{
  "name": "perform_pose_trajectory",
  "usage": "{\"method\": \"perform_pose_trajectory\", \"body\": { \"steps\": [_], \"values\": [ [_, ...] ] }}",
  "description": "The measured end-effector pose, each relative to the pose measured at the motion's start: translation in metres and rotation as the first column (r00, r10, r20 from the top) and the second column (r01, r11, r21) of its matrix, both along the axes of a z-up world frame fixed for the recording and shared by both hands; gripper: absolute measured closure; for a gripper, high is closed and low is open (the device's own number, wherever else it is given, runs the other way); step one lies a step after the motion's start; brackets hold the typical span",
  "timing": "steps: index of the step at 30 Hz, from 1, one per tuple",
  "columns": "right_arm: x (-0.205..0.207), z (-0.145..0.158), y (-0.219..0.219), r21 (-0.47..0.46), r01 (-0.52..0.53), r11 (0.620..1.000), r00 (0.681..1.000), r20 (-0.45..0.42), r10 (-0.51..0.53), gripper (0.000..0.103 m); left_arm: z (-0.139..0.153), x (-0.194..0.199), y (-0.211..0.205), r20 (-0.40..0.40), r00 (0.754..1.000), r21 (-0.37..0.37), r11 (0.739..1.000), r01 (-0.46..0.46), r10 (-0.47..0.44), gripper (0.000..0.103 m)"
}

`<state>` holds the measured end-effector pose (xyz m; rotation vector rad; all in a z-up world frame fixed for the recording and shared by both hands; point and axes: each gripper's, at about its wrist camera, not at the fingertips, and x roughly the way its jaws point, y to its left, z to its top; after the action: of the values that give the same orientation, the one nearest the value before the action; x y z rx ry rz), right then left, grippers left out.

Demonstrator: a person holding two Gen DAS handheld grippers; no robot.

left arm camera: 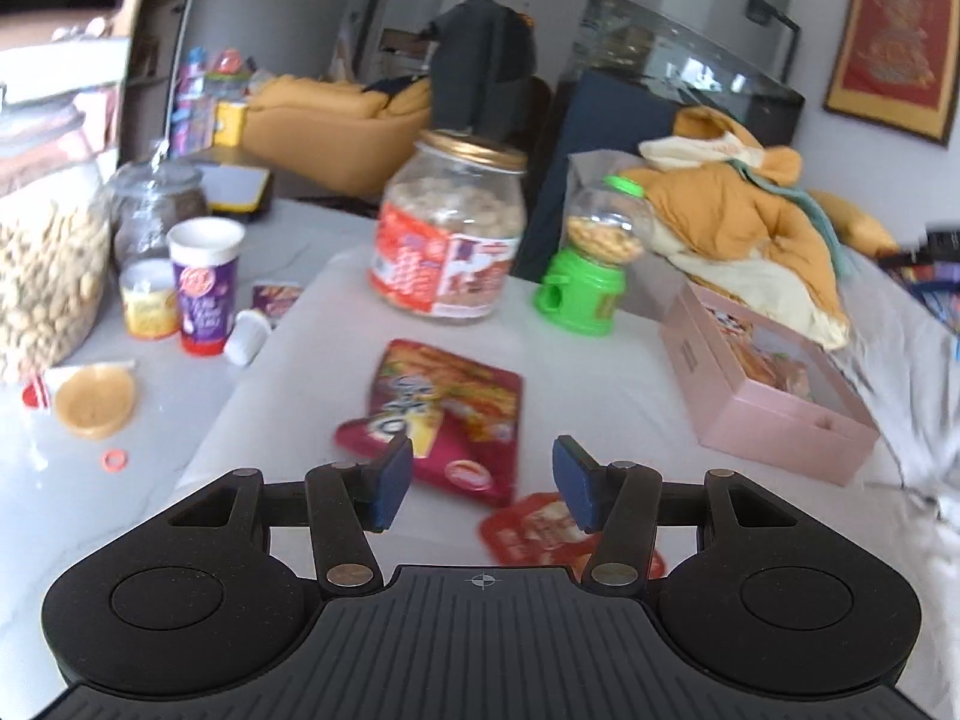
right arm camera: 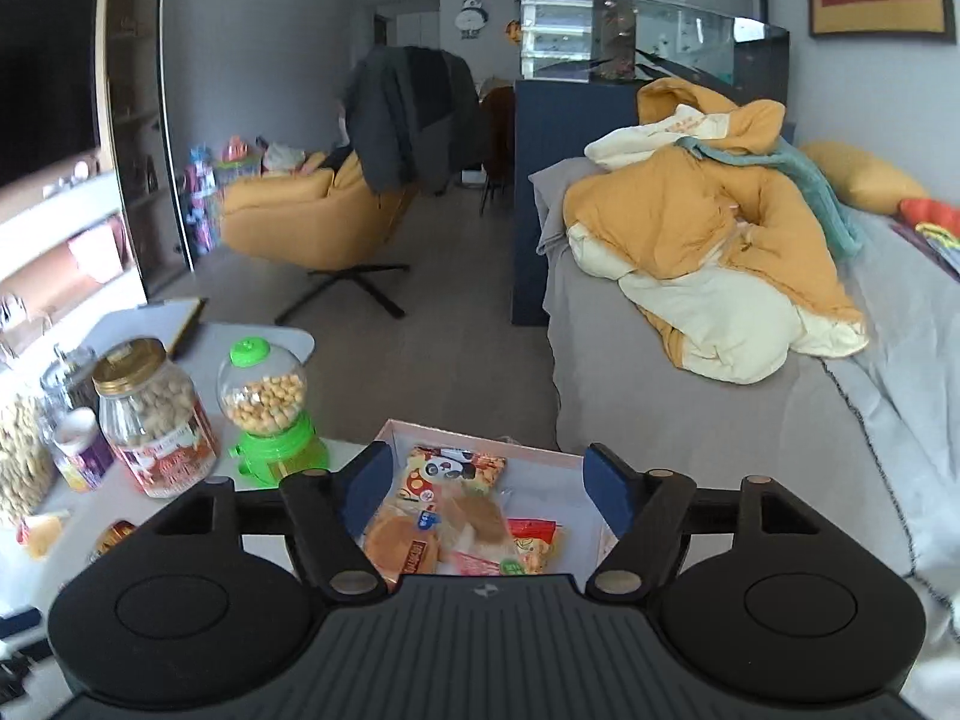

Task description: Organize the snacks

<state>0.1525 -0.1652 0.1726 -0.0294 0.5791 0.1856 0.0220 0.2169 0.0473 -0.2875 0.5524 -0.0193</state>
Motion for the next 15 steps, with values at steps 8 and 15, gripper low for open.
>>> {"method": "perform_pose_trajectory", "body": {
  "steps": [8, 15],
  "values": [
    [-0.025, -0.072, 0.052, 0.158, -0.124, 0.980, 0.967, -0.203, 0.156, 0.028, -0.009, -0.007, 0.020, -0.005, 0.998, -0.006, 0.998, -0.062, 0.062, 0.046],
    [-0.065, -0.128, 0.171, 0.197, -0.375, 0.906, 0.850, -0.317, 0.421, 0.028, -0.007, -0.011, 0.026, -0.041, 0.994, 0.076, 0.993, -0.096, 0.099, 0.046]
  ]
}}
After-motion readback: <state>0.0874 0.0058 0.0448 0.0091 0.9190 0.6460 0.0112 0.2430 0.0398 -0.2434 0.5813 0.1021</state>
